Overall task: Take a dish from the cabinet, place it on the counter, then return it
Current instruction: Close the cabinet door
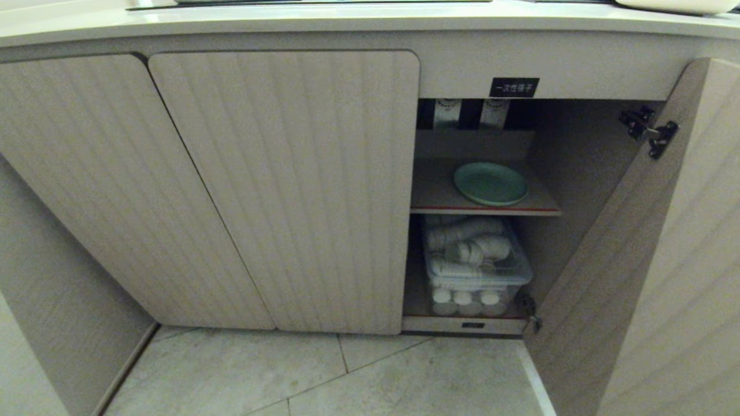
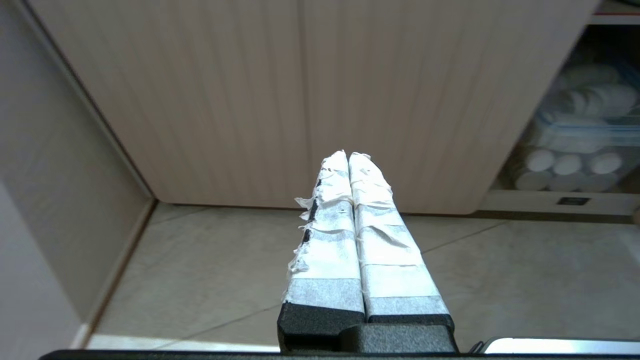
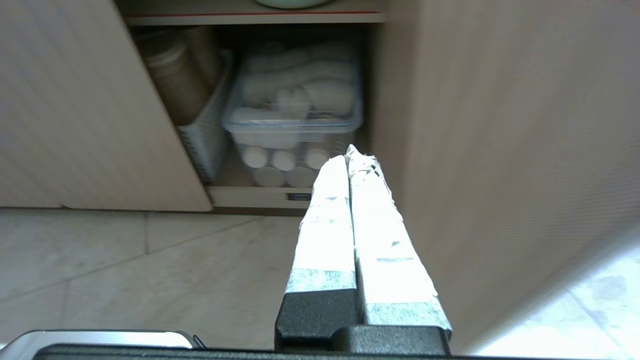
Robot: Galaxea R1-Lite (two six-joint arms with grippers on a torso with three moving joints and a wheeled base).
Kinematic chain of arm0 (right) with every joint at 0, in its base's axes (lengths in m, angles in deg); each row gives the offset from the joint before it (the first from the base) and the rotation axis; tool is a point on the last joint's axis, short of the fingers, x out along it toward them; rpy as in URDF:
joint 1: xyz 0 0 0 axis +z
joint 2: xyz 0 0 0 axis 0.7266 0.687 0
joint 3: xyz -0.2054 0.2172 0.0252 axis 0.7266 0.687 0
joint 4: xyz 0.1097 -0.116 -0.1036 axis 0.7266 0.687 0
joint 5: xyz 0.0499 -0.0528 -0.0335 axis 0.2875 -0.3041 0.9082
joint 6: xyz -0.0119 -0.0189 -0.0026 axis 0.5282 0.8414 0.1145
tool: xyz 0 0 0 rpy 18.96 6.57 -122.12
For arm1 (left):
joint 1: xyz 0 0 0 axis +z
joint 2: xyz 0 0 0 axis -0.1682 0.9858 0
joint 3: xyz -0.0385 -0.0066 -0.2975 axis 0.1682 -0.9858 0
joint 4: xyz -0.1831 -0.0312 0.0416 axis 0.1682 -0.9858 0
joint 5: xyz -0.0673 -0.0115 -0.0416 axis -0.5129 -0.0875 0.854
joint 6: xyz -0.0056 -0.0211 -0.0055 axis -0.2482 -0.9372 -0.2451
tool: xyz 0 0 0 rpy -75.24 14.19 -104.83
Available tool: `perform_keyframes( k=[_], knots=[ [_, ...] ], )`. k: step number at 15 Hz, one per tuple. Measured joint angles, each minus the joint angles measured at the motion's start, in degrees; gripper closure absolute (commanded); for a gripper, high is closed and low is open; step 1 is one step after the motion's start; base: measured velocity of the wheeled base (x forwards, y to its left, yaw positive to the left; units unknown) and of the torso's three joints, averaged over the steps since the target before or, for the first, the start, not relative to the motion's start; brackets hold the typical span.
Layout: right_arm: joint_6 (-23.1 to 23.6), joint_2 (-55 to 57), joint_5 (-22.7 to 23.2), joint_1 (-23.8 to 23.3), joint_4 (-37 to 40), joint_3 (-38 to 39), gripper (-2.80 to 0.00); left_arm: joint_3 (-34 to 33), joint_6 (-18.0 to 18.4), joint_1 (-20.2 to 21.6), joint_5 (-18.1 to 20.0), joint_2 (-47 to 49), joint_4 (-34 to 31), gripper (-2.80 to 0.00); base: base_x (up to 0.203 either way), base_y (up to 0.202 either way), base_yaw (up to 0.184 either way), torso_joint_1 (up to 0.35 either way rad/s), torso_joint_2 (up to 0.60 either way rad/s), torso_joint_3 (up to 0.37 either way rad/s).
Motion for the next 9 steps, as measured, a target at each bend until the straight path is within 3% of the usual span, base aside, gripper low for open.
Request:
perform_keyframes(
  k=[4,9],
  knots=[
    [0.0,0.0,0.0,0.0,0.0,0.0,0.00,0.0,0.0,0.0,0.0,0.0,0.0,0.00,0.000,-0.146,0.004,0.002,0.00,0.005],
    [0.0,0.0,0.0,0.0,0.0,0.0,0.00,0.0,0.1,0.0,0.0,0.0,0.0,0.00,0.000,0.000,0.000,0.000,0.00,0.000]
  ],
)
